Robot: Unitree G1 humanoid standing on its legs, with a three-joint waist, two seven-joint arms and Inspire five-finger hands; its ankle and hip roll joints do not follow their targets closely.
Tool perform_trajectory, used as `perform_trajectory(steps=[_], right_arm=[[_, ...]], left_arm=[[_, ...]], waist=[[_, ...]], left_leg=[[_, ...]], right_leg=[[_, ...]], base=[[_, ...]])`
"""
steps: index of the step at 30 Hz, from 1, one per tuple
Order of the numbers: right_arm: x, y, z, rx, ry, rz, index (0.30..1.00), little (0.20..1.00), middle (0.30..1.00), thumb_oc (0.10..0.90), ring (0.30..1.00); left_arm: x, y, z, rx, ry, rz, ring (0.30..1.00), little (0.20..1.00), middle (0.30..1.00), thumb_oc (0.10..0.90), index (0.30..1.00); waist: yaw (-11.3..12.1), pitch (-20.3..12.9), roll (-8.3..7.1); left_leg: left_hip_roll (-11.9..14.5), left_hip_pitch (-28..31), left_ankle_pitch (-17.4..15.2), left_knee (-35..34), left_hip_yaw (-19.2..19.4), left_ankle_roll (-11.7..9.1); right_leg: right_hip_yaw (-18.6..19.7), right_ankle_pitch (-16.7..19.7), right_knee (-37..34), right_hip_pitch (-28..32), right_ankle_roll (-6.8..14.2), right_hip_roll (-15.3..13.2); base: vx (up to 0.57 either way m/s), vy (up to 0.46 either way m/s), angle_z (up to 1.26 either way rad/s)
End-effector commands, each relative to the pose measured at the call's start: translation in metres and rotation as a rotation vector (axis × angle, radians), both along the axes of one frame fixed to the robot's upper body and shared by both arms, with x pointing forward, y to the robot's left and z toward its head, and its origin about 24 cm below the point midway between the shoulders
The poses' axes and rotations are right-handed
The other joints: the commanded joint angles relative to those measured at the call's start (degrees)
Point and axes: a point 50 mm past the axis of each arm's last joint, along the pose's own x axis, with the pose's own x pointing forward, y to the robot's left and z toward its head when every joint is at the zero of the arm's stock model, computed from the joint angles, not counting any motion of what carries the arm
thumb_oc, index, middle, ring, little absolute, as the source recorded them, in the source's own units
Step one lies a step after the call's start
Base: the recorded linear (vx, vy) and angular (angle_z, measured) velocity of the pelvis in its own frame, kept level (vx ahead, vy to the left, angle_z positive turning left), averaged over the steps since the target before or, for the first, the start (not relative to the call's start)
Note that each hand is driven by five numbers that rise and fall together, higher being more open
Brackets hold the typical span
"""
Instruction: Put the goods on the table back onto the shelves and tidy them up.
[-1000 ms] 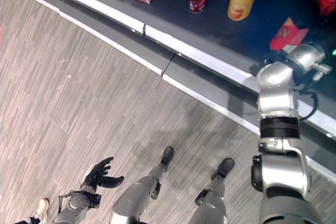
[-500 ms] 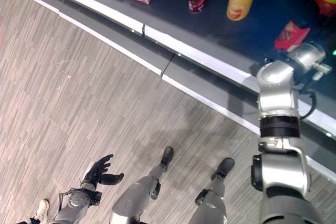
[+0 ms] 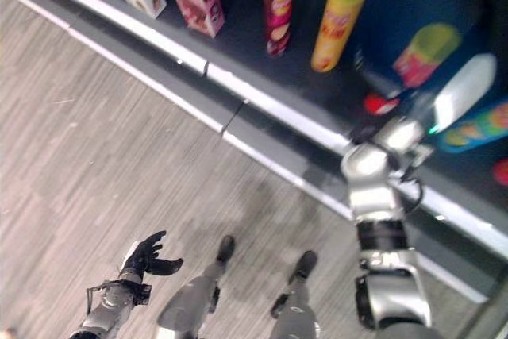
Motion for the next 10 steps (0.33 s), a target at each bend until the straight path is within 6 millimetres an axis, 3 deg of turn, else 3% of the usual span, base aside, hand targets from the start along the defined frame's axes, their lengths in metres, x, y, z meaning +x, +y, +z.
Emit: perform_trajectory(steps=[1,5,9,10], right_arm=[[-0.014,0.008,0.010,-0.182,-0.039,0.124,0.900,0.900,0.900,0.800,0.900],[-0.037,0.021,-0.049,-0.101,0.239,0.415,0.900,0.900,0.900,0.800,0.900],[-0.066,0.026,-0.110,0.093,0.515,0.677,0.900,0.900,0.900,0.800,0.900],[-0.083,0.024,-0.142,0.193,0.669,0.753,0.900,0.900,0.900,0.800,0.900]], left_arm=[[-0.032,0.031,-0.011,0.101,0.096,-0.001,0.900,0.900,0.900,0.800,0.900],[-0.046,0.045,-0.015,0.101,0.136,0.078,0.900,0.900,0.900,0.800,0.900],[-0.061,0.056,-0.019,0.098,0.180,0.126,0.900,0.900,0.900,0.800,0.900],[-0.067,0.061,-0.021,0.093,0.201,0.137,0.900,0.900,0.900,0.800,0.900]], waist=[[0.32,-8.56,-1.55],[-2.82,-10.56,-4.50],[-5.02,-12.33,-6.58],[-5.85,-12.89,-7.20]], left_leg=[[2.21,0.60,-4.63,-0.24,2.06,-0.40],[2.39,4.09,-5.93,-0.30,4.74,-0.11],[2.59,6.08,-6.74,-0.38,7.48,-0.26],[2.64,6.99,-6.98,-0.44,8.43,-0.38]], right_leg=[[2.07,-6.63,3.60,3.64,5.27,-4.10],[3.90,-5.95,3.15,5.34,5.63,-3.86],[5.16,-4.96,1.95,5.85,6.12,-3.87],[5.84,-5.03,2.11,6.01,6.19,-3.81]], base=[[0.08,0.078,-0.42],[0.07,0.067,-0.40],[0.03,0.035,-0.35],[0.04,0.025,-0.47]])
